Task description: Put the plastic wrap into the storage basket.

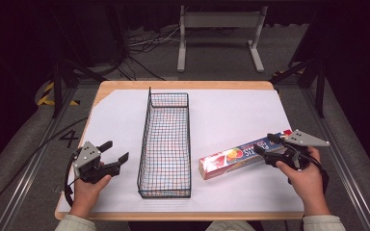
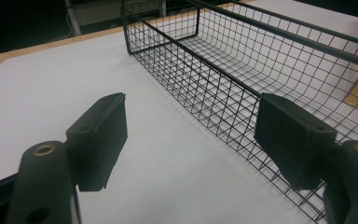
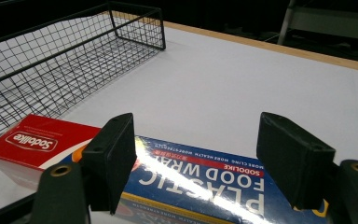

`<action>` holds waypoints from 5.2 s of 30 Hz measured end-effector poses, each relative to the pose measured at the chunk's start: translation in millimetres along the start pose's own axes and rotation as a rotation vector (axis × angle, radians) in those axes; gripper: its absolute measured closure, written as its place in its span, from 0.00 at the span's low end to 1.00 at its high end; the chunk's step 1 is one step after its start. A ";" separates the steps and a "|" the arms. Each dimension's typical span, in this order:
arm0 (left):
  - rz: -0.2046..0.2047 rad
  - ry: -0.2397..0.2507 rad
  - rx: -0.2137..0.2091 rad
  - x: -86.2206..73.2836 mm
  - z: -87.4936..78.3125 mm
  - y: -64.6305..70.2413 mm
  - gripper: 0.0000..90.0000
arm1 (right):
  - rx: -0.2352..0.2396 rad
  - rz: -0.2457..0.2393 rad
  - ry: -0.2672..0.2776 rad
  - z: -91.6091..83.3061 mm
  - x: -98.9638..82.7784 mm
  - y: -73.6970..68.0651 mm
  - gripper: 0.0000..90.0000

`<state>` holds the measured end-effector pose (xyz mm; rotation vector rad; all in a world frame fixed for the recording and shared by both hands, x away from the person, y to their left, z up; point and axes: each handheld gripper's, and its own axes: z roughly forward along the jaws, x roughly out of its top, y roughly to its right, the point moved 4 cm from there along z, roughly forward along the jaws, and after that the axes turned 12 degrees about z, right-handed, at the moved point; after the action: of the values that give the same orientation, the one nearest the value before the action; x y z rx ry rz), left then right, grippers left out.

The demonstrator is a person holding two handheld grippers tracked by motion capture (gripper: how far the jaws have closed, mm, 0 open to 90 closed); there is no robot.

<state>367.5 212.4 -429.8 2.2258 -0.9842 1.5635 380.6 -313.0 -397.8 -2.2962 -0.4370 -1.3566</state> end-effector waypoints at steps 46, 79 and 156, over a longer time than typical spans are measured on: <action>0.000 -0.006 0.006 -1.2 -1.3 -1.2 0.29 | 0.247 -0.179 -0.544 36.6 -10.2 -99.2 0.99; 0.005 -0.013 0.005 -1.4 -0.1 0.2 0.29 | -0.194 -0.020 -0.848 21.7 -17.8 5.9 1.00; -0.002 -0.032 0.006 -4.4 1.2 -0.6 0.29 | 0.110 -0.201 -0.691 134.9 28.7 -134.4 1.00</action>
<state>367.9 213.9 -434.1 2.2617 -0.9874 1.5360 430.5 -127.1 -402.1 -2.6289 -0.9463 -0.5491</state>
